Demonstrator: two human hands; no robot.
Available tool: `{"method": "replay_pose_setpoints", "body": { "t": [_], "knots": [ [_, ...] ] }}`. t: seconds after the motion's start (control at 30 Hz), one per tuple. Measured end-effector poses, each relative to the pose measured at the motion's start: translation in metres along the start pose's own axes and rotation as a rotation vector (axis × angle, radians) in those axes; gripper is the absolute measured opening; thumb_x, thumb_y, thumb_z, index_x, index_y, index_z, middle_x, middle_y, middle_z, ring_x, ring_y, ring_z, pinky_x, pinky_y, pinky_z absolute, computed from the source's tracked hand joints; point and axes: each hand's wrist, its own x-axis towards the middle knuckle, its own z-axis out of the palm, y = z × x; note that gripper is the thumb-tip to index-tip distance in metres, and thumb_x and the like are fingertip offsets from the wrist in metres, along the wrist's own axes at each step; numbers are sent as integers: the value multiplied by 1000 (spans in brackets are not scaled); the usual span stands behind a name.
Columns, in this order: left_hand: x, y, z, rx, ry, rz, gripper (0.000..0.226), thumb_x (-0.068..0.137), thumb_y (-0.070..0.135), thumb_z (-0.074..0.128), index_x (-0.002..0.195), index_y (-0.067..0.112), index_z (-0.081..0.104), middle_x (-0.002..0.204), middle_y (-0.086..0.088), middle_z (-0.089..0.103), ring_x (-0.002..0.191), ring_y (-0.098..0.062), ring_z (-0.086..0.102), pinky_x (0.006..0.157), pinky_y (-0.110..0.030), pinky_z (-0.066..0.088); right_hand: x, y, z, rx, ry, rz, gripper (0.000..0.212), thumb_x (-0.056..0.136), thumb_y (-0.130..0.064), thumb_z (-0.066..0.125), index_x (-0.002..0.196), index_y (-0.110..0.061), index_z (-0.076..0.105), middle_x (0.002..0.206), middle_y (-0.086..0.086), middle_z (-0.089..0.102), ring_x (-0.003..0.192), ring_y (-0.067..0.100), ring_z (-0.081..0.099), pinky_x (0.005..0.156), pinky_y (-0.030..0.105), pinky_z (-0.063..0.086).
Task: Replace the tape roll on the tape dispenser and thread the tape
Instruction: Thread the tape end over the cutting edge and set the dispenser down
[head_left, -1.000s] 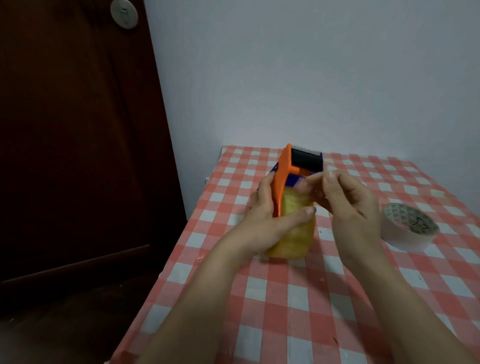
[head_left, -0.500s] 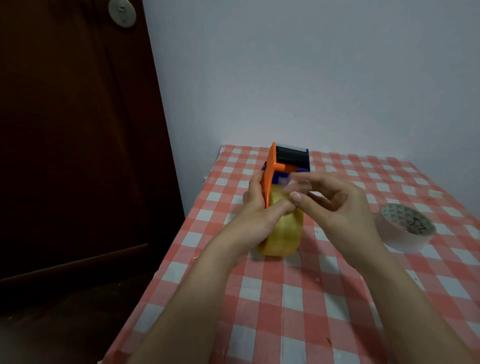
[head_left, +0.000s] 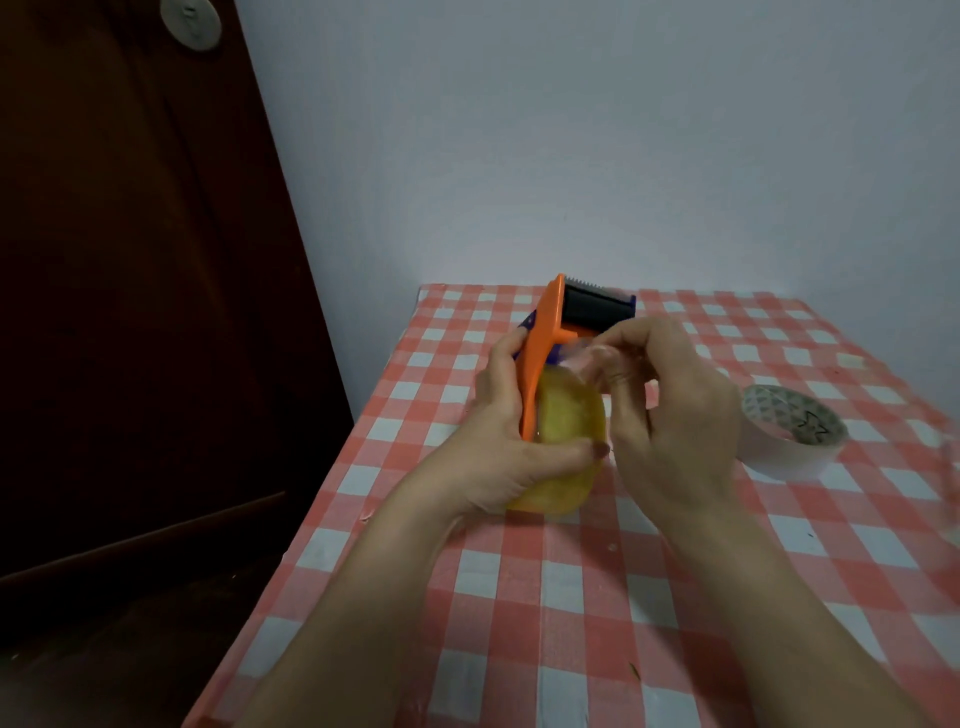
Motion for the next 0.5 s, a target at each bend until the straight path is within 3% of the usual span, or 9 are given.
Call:
{"method": "replay_pose_setpoints", "body": {
  "t": [0.17, 0.33, 0.5],
  "knots": [
    [-2, -2, 3, -19, -32, 5, 115, 57, 46, 85, 142, 65, 11, 149, 1, 43, 129, -32, 56, 99, -50, 58, 5, -1, -1, -15, 66, 35, 12, 97, -13, 56, 91, -6, 63, 82, -8, 56, 62, 17, 60, 60, 13, 41],
    [0, -2, 5, -156, 100, -2, 91, 69, 58, 76, 144, 55, 23, 147, 6, 50, 133, -21, 54, 111, -50, 48, 5, -1, -1, 5, 26, -46, 15, 95, -12, 57, 88, 0, 64, 81, -6, 55, 70, 8, 54, 66, 13, 43],
    [0, 1, 3, -113, 52, -19, 83, 75, 50, 73, 140, 56, 21, 146, 4, 49, 132, -24, 53, 109, -50, 49, 5, 1, 0, -54, 63, -124, 16, 93, -9, 57, 84, 2, 65, 79, 7, 63, 77, 14, 52, 76, 15, 36]
  ]
}}
